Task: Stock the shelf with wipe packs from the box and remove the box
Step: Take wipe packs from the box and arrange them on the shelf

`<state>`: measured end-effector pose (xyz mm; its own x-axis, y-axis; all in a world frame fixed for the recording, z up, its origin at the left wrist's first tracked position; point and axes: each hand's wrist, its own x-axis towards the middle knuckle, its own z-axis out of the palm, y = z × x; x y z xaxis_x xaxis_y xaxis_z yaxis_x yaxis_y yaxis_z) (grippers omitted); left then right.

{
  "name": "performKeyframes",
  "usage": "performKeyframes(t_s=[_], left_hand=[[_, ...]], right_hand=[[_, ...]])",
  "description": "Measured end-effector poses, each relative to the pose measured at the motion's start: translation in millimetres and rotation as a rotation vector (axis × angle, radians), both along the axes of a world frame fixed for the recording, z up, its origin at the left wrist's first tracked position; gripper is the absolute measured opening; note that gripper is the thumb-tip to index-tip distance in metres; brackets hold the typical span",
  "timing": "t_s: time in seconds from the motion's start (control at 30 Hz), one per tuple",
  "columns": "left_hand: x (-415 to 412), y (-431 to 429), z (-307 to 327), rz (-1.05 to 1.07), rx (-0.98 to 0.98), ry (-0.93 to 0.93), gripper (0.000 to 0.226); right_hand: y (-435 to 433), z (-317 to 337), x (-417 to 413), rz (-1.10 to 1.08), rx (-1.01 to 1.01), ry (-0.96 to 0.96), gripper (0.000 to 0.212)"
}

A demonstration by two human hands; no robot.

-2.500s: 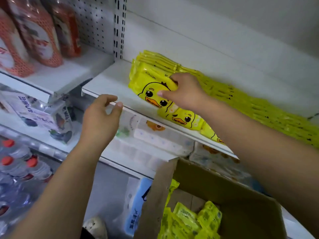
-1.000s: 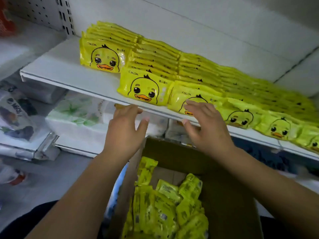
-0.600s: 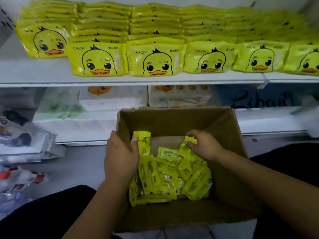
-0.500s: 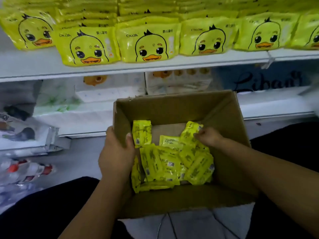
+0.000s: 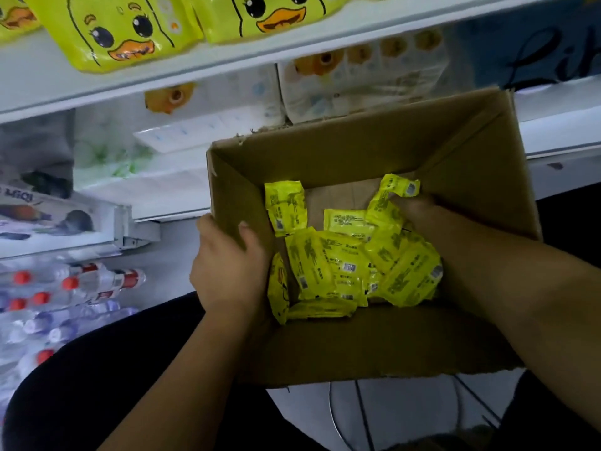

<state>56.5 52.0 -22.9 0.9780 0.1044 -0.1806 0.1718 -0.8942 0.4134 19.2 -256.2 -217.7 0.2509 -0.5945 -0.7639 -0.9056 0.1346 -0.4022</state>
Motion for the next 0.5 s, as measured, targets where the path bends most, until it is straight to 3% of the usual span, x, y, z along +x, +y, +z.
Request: performKeyframes(t_s=[0.3, 0.5], left_hand=[[2.3, -0.6, -5.0, 0.016, 0.047, -0.02, 0.038], [2.6, -3.9, -5.1, 0.017, 0.077, -0.036, 0.04]], right_hand=[[8.3, -2.4, 13.2, 0.161, -0.058, 0.188, 0.096], [-1.4, 2.5, 8.6, -0.167, 0.106, -0.02, 0.058]])
